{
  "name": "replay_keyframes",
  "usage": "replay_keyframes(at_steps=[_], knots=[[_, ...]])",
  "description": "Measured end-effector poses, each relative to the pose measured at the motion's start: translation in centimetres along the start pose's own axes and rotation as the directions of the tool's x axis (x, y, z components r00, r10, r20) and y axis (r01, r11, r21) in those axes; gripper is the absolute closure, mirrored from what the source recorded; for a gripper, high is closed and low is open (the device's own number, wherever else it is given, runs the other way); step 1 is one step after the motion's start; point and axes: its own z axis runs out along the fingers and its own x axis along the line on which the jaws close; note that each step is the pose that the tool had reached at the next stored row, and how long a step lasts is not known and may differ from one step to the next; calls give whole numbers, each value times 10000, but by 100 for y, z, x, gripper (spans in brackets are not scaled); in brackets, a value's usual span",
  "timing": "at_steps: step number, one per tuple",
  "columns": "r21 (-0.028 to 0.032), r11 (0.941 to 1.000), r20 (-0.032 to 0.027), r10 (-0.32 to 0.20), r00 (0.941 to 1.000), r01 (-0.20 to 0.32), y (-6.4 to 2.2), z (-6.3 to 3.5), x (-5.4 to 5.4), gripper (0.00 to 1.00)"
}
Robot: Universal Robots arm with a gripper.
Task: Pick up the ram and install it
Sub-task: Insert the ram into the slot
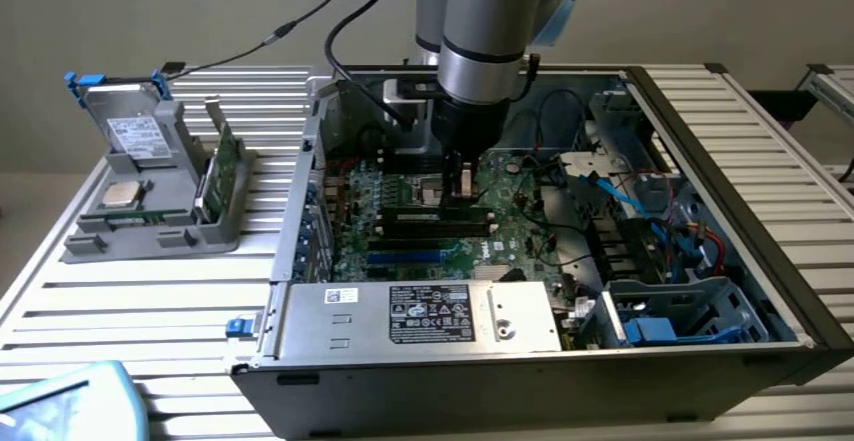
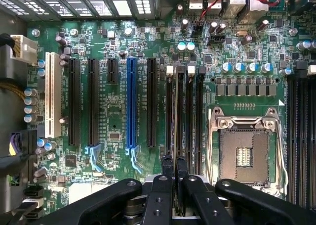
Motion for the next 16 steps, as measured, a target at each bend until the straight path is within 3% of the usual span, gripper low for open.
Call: replay_keyframes(at_steps=[6,14,16], knots=[[0,10000,-5,0,10000,0,-7,5,-2,87],[1,10000,-166,0,9999,0,-15,24,-7,87],[1,10000,-182,-2,9998,2,-19,29,-13,87]])
